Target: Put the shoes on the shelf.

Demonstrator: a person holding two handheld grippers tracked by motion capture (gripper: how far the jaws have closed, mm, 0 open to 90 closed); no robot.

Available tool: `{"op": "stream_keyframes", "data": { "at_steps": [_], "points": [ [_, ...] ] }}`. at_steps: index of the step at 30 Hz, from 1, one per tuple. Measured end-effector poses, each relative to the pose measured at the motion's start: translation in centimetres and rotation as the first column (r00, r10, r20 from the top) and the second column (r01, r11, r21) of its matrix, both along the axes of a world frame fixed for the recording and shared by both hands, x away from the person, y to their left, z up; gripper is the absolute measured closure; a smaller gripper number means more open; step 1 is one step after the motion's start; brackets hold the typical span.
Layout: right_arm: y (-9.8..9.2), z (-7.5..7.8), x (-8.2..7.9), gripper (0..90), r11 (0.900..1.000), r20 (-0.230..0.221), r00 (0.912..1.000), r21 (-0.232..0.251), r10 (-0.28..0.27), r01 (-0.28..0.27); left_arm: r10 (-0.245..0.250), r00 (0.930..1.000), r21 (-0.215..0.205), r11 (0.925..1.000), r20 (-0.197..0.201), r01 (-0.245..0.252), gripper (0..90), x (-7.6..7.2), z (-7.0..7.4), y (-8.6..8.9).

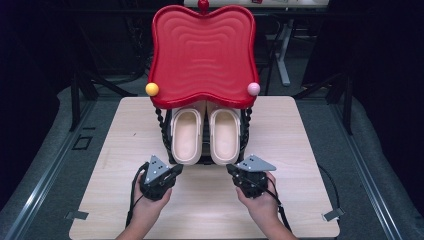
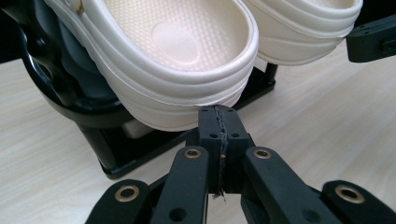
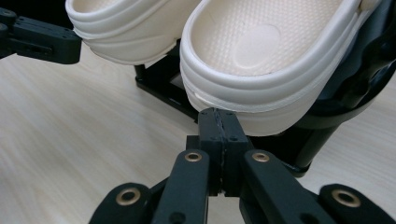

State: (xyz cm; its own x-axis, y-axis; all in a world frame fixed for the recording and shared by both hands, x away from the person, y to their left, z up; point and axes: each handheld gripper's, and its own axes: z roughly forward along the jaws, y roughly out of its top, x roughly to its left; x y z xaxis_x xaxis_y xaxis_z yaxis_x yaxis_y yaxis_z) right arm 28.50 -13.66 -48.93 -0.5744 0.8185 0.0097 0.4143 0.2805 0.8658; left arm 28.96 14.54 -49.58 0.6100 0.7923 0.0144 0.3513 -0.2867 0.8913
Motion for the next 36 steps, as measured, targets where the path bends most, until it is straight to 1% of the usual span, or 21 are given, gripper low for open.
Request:
{"op": "stream_keyframes", "data": {
  "at_steps": [3,8,11,13,15,17,24,25,29,36],
  "points": [
    [0.0,0.2,0.7,90.0,1.0,0.004,1.0,-0.001,-0.009,0.009,0.008,0.9999,-0.001,1.0,0.006,-0.008,90.0,0.7,0.4,0.0],
    [0.3,0.4,1.7,90.0,1.0,0.009,0.9996,-0.003,-0.026,0.027,0.022,0.9997,0.003,0.9997,0.003,-0.022,90.0,1.8,0.7,-0.2],
    [0.4,0.4,2.4,90.0,0.999,0.012,0.9992,0.004,-0.037,0.037,0.025,0.9997,0.02,0.9995,0.004,-0.025,90.0,2.6,0.7,-0.5],
    [0.5,0.4,2.8,90.0,0.999,0.01,0.9988,0.014,-0.047,0.047,0.03,0.9996,0.019,0.9994,-0.002,-0.03,90.0,3.1,0.7,-0.6],
    [0.6,0.3,3.3,90.0,0.999,0.015,0.9985,0.014,-0.052,0.052,0.033,0.9994,0.022,0.9992,-0.001,-0.033,90.0,3.3,0.7,-0.7],
    [0.8,0.3,3.6,90.0,0.999,0.013,0.9985,0.009,-0.054,0.054,0.038,0.9992,0.017,0.9991,-0.012,-0.038,90.0,3.9,0.8,-0.9],
    [1.6,0.2,4.8,90.0,0.998,0.003,0.9984,0.001,-0.056,0.056,0.042,0.9989,0.023,0.9989,-0.021,-0.042,90.0,5.0,0.7,-1.6],
    [1.7,0.1,4.9,90.0,0.998,0.007,0.9982,0.007,-0.059,0.059,0.044,0.9988,0.02,0.9988,-0.022,-0.044,90.0,5.1,0.6,-1.7],
    [2.2,0.1,5.4,90.0,0.998,0.005,0.9982,0.008,-0.059,0.059,0.052,0.998,0.024,0.9984,-0.037,-0.051,90.0,5.8,0.5,-2.1],
    [2.5,-0.2,6.1,90.0,0.998,-0.008,0.9976,0.011,-0.068,0.068,0.055,0.9974,0.02,0.9983,-0.046,-0.054,90.0,6.2,0.3,-2.5]
  ]
}}
